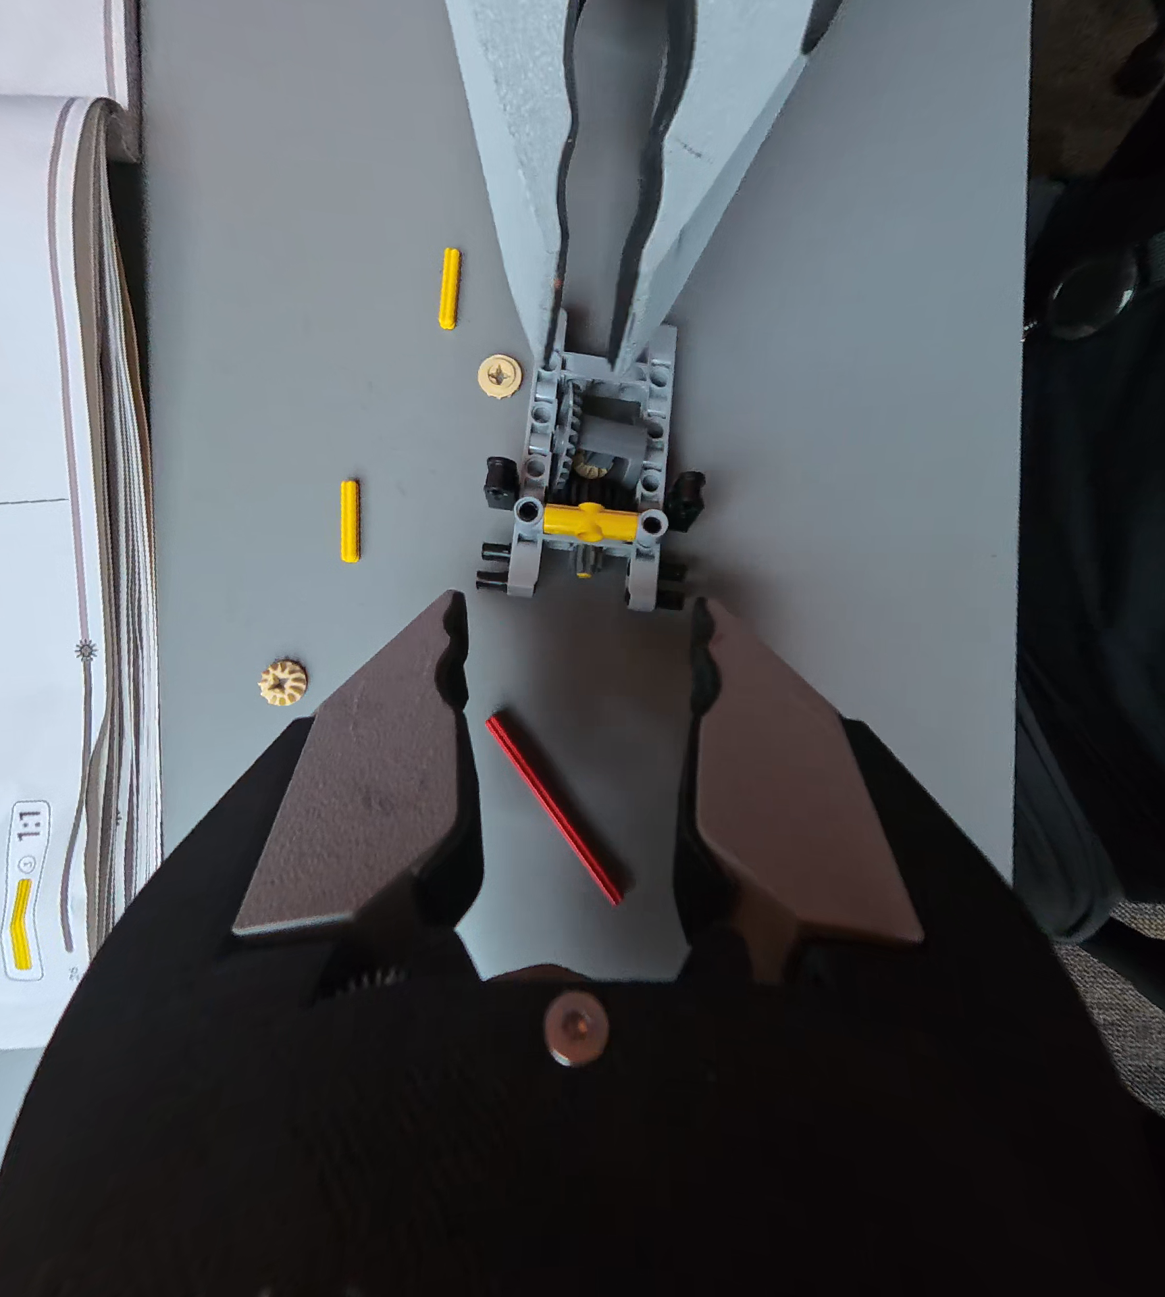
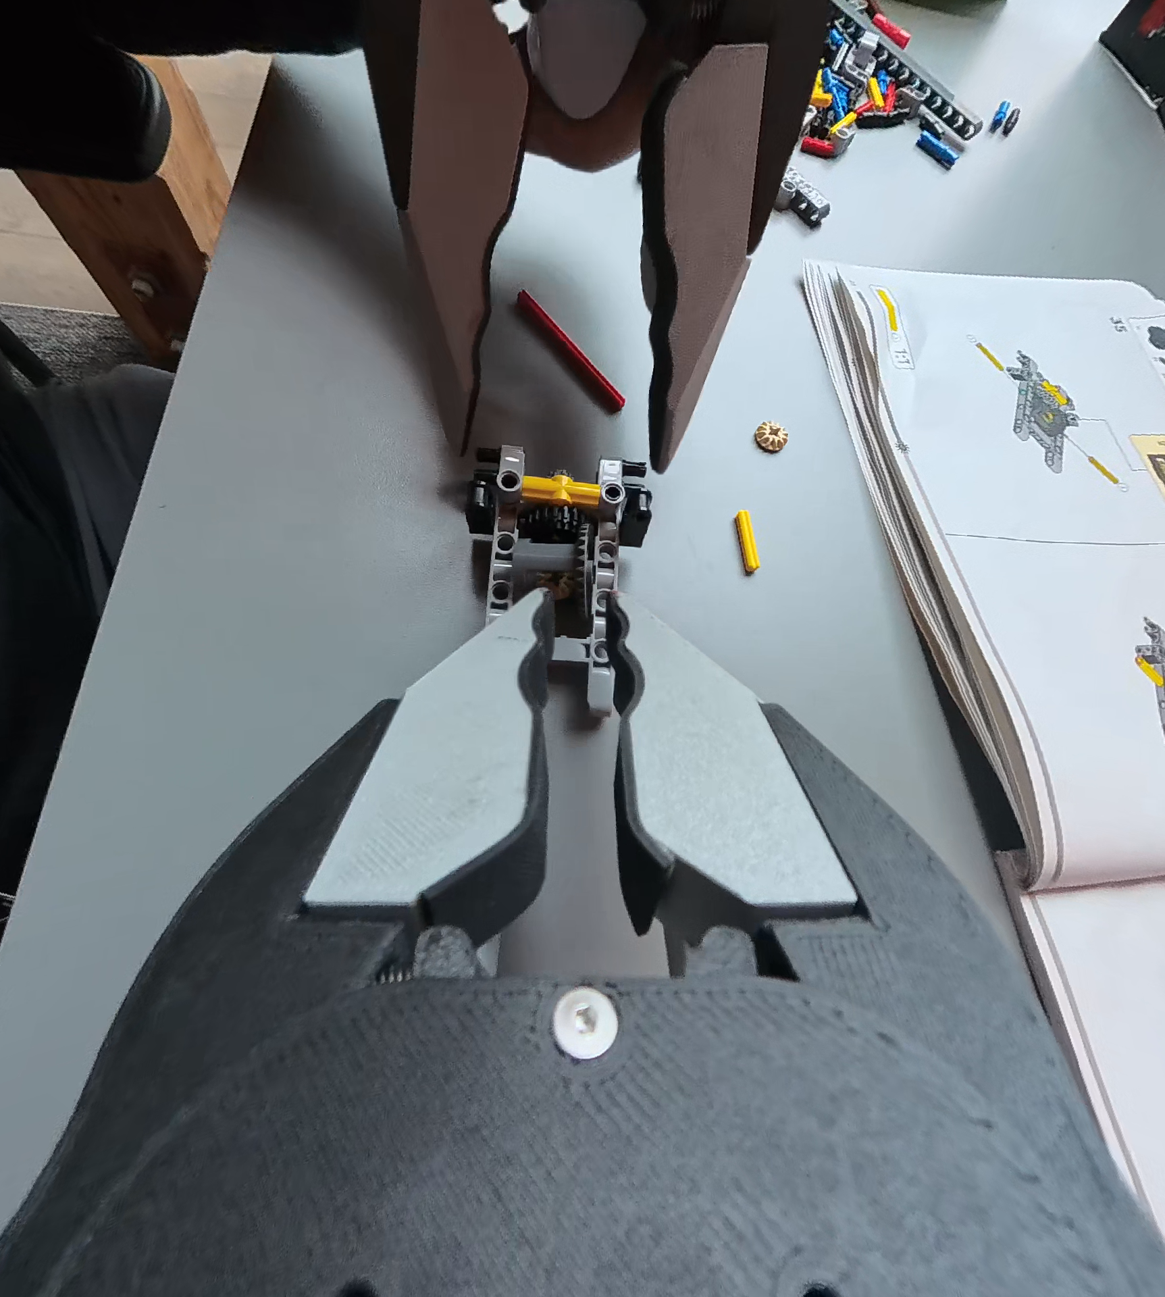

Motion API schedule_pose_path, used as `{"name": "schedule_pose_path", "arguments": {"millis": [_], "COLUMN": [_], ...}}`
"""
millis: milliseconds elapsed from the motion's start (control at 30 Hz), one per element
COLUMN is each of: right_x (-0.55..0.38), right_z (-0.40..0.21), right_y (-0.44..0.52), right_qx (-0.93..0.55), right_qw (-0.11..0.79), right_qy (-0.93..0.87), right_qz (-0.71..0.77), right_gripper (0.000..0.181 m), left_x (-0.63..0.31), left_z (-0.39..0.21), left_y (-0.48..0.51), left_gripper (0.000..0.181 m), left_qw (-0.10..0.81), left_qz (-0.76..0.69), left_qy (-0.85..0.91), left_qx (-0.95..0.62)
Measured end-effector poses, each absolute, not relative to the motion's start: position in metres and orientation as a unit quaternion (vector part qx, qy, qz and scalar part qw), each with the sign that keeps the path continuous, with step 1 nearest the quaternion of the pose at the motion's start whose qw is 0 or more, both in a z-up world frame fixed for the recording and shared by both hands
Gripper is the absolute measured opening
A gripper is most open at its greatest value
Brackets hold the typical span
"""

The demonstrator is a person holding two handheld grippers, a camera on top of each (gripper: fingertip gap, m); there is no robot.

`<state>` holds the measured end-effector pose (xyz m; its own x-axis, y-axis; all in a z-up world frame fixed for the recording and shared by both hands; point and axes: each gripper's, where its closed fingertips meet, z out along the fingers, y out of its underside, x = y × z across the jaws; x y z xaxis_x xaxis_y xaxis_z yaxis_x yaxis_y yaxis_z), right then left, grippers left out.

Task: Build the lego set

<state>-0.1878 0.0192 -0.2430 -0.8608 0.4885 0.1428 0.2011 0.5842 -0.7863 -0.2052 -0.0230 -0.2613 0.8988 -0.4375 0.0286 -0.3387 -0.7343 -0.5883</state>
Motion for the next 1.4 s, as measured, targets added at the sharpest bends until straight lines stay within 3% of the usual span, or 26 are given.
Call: {"name": "schedule_pose_path", "arguments": {"millis": [100, 1400], "right_x": [-0.1894, -0.1902], "right_z": [-0.244, -0.2433], "right_y": [0.0174, 0.0136], "right_qx": [-0.195, -0.185], "right_qw": [0.179, 0.178], "right_qy": [-0.875, -0.879], "right_qz": [0.406, 0.402], "right_gripper": [0.0, 0.0], "left_x": [-0.2033, -0.1996], "left_z": [-0.2638, -0.2676], "left_y": [-0.0214, -0.0182], "left_gripper": [0.063, 0.059], "left_qw": [0.297, 0.293], "left_qz": [-0.087, -0.085], "left_qy": [0.212, 0.226], "left_qx": [-0.927, -0.925]}}
